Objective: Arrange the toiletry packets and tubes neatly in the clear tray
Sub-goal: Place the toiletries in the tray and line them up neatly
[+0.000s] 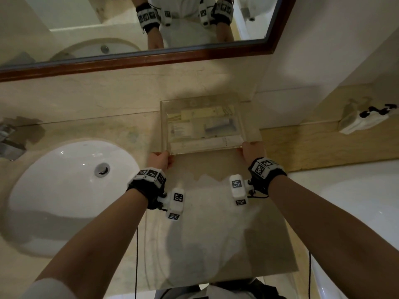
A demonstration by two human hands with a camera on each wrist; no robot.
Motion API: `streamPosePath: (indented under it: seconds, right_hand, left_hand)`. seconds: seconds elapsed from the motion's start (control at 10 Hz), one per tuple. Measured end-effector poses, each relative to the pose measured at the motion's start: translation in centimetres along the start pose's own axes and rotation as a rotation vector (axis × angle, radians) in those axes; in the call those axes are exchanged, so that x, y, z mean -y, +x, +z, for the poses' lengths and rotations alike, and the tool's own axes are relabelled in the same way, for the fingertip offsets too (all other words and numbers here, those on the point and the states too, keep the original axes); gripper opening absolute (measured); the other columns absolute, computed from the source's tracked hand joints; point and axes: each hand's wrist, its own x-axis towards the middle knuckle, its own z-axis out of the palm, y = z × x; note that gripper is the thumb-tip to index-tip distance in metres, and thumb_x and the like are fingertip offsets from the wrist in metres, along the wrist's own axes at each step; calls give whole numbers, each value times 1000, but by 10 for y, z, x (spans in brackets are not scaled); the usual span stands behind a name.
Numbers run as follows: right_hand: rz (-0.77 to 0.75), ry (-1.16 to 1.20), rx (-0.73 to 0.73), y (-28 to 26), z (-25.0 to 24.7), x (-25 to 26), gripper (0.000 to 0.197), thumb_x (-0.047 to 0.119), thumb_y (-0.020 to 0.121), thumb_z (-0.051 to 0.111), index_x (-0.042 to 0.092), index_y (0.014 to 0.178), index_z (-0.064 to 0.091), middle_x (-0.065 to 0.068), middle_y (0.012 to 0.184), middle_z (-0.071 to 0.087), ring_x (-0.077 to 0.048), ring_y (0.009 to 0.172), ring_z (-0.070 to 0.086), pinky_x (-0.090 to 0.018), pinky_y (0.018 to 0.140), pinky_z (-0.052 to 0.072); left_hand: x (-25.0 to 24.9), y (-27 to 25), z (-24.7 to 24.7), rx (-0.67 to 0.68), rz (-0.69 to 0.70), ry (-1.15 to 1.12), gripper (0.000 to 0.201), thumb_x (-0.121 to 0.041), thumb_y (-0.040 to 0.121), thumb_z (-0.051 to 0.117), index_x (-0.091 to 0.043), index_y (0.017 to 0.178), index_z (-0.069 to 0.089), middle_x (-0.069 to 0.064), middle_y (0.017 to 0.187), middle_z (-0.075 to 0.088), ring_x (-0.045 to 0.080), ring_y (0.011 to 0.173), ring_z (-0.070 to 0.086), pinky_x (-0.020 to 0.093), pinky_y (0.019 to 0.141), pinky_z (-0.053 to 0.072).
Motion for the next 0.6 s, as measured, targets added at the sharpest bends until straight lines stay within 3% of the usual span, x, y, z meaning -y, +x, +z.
streamPosePath:
  seconds: [0.1, 0.2, 0.3, 0.4, 0.5, 0.6]
  right_hand:
    - [13, 144, -36, -17, -1, -2, 25, 22, 79, 48, 11, 57, 52, -12, 66, 60, -27, 62, 54, -34, 63, 44]
    - [10, 221, -53, -19, 2, -10, 24, 26, 83, 50, 8, 71, 61, -16, 85, 71, -33, 78, 65, -42, 76, 56]
    - [4, 193, -43, -14, 4, -11, 34, 25, 86, 49, -4, 91, 66, -21, 96, 71, -36, 89, 67, -51, 82, 56]
    - [3, 169, -24, 0, 8, -17, 46, 28, 71, 47, -9, 93, 63, -24, 96, 71, -30, 72, 65, -39, 70, 55]
    - [-1, 77, -9, -30, 4, 0, 52, 31, 72, 50, -3, 110, 60, -18, 109, 68, -30, 89, 65, -40, 82, 54]
    - [-82, -125, 2, -84, 6, 16, 42, 17, 93, 47, -3, 129, 43, -18, 129, 53, -31, 115, 54, -37, 97, 43]
  left_hand:
    - [2, -6, -3, 1, 23, 3, 13, -6, 93, 46, 2, 87, 55, 6, 69, 56, 15, 58, 53, 14, 37, 47]
    - [3, -12, -9, 10, 32, -24, 13, -8, 94, 48, 3, 96, 54, 6, 74, 58, 13, 61, 54, 12, 38, 47]
    - [-6, -18, -15, 76, 20, -10, 14, -10, 95, 46, -3, 89, 57, 11, 93, 60, 12, 64, 56, 18, 50, 48]
    - [-12, -24, -19, 111, 49, 67, 9, -12, 94, 48, -4, 95, 53, 11, 102, 58, 11, 65, 57, 20, 51, 47]
    - [-11, -33, -27, 117, 78, 178, 21, -15, 94, 51, -8, 75, 52, 14, 102, 59, 12, 64, 57, 25, 60, 47]
    - [-12, -51, -36, 149, 80, 284, 26, -20, 98, 45, 3, 103, 58, 21, 119, 63, 26, 80, 65, 27, 63, 48]
